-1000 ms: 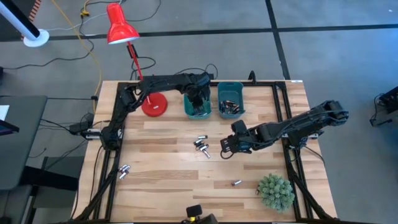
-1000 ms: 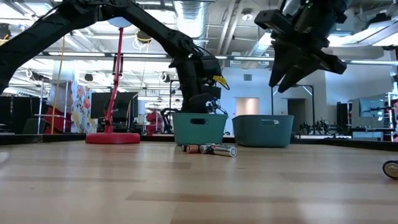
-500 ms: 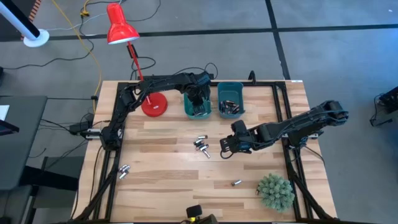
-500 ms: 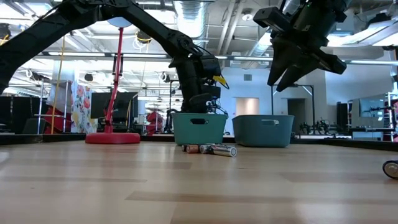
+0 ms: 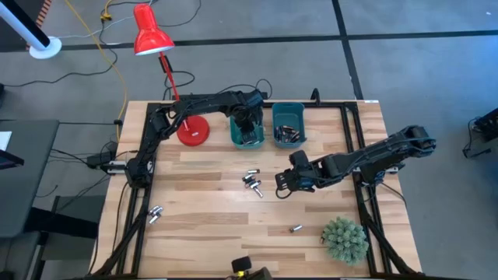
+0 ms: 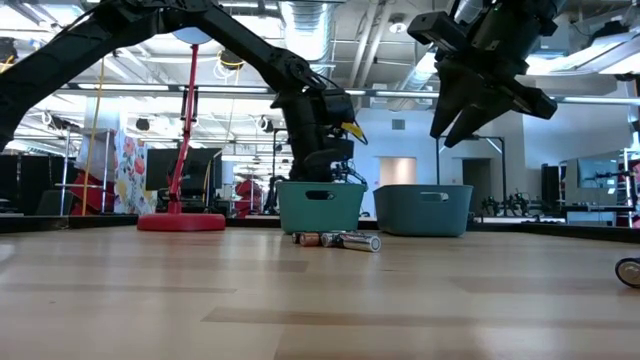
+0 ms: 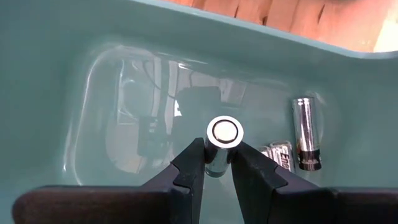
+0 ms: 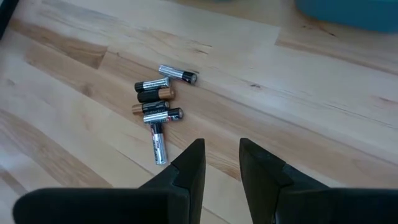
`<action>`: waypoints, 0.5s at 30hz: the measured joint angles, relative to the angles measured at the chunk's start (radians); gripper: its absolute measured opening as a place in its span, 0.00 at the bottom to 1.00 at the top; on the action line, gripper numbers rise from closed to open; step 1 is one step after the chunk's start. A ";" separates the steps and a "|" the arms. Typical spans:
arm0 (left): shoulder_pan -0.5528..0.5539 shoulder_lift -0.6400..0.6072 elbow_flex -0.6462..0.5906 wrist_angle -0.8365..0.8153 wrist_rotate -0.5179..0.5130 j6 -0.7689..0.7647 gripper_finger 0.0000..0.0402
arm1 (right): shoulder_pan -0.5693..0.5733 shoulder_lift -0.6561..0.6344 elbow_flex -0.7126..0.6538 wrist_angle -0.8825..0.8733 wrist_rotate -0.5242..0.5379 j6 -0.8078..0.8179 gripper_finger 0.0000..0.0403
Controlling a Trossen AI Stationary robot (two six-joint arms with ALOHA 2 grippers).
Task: Sort batteries
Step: Put the silver battery into the green bin
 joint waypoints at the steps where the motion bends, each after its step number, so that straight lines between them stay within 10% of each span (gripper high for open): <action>1: 0.000 0.000 0.000 -0.006 0.006 0.003 0.18 | 0.000 0.000 0.000 0.000 0.000 -0.002 0.29; 15: 0.000 0.000 0.001 -0.017 0.005 -0.086 0.35 | 0.018 0.000 0.000 -0.004 0.000 -0.091 0.29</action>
